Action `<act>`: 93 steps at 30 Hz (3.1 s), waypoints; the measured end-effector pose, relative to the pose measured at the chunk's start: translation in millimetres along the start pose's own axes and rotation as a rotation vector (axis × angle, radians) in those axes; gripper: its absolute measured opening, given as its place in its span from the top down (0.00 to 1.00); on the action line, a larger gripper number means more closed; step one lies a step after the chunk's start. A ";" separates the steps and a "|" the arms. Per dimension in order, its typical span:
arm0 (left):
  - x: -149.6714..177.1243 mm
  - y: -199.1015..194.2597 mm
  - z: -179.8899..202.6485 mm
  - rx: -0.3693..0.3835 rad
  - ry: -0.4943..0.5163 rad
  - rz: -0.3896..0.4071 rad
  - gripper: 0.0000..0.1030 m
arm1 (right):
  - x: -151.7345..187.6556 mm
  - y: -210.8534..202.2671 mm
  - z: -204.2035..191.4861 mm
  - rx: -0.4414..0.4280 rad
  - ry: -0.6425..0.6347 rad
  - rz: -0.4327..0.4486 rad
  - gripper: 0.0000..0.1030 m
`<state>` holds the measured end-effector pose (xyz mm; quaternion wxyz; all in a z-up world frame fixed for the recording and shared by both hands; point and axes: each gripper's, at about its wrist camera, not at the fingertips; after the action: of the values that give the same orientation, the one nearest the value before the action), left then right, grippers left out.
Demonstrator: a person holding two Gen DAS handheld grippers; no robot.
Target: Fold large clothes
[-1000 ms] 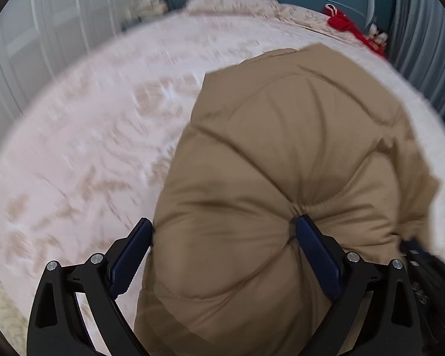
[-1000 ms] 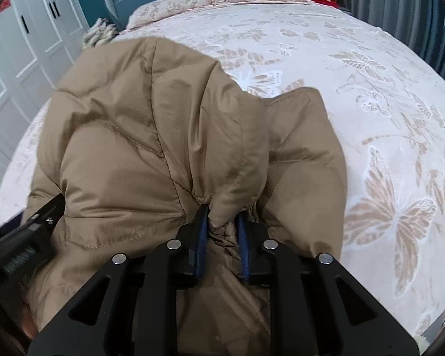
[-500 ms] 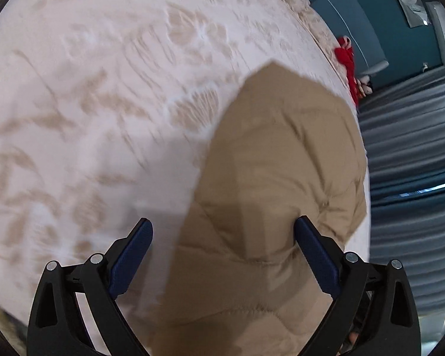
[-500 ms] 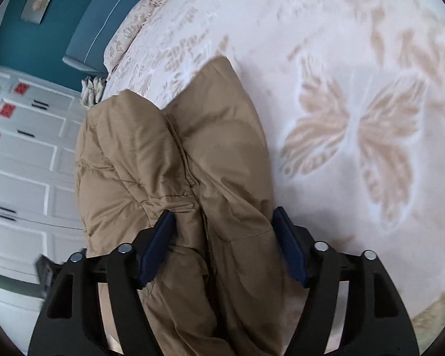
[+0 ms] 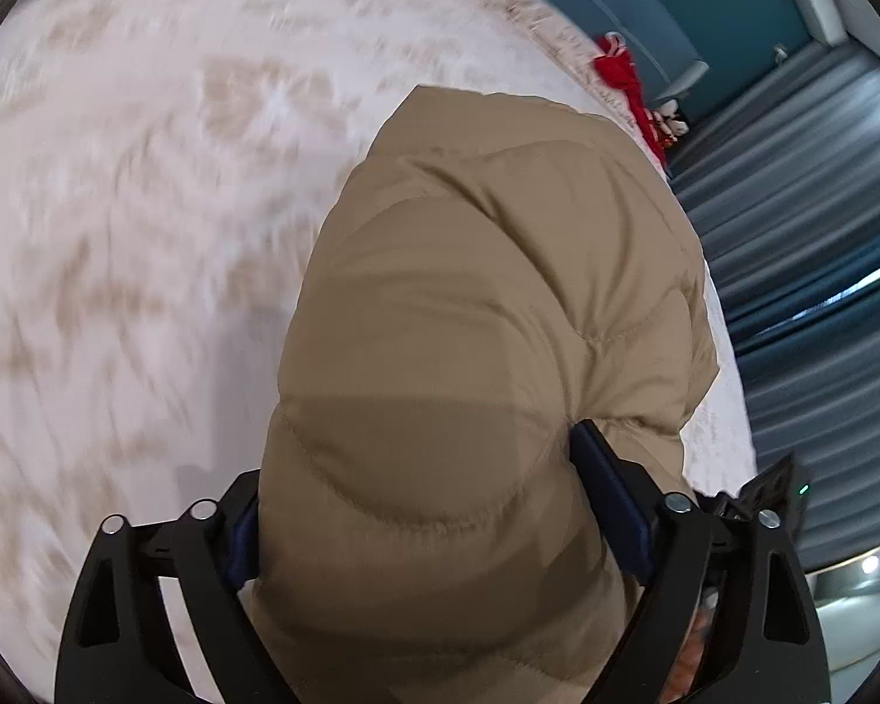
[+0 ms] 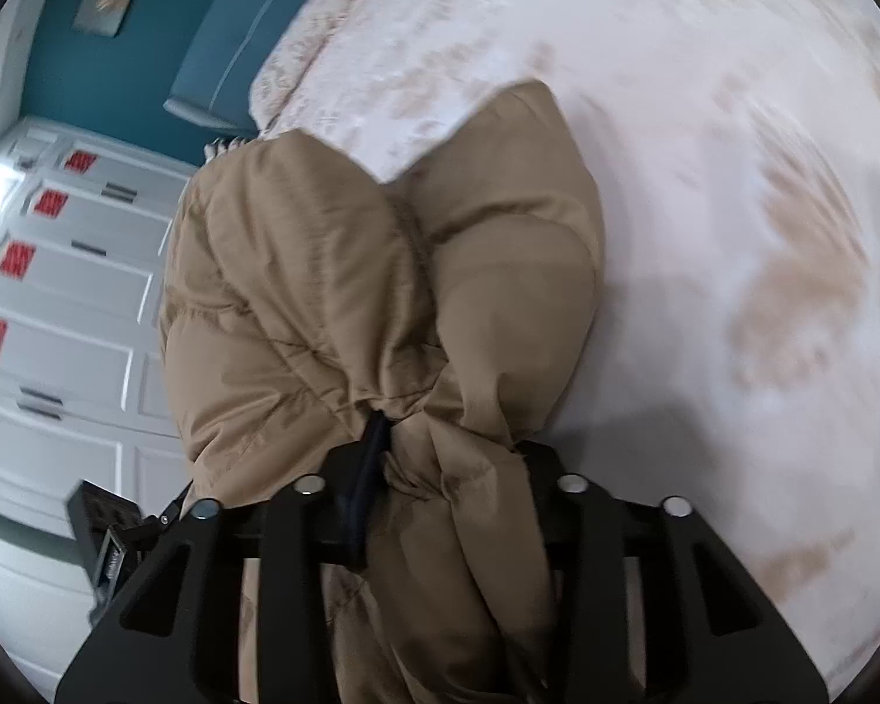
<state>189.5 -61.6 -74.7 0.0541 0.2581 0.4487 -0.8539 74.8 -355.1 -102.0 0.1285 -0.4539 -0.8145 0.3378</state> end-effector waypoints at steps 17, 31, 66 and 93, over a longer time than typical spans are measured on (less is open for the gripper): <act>-125.6 11.2 -108.4 -0.272 0.156 0.115 0.19 | -18.9 147.6 -180.0 0.236 -0.438 0.093 0.71; -105.4 1.4 -54.1 -0.685 0.450 0.123 0.16 | -6.2 131.5 -177.4 0.410 -0.495 0.173 0.49; -49.6 21.4 -52.1 -0.716 0.243 0.040 0.05 | 65.2 146.4 -154.8 0.461 -0.597 0.106 0.91; 72.2 -93.6 30.1 -0.724 0.326 0.187 0.07 | 176.4 -32.8 -126.1 0.428 -0.638 0.373 0.25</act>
<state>85.3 -20.0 -27.0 0.1471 0.3942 0.6976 -0.5799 20.6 -166.5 -4.1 -0.1019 -0.4296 -0.6290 0.6399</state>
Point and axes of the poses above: each gripper's, at about its wrist camera, not at the fingertips, and y roughly the way its jaws point, z to its right, x to its underside, and after that the axes turned 12 degrees about y, right-handed
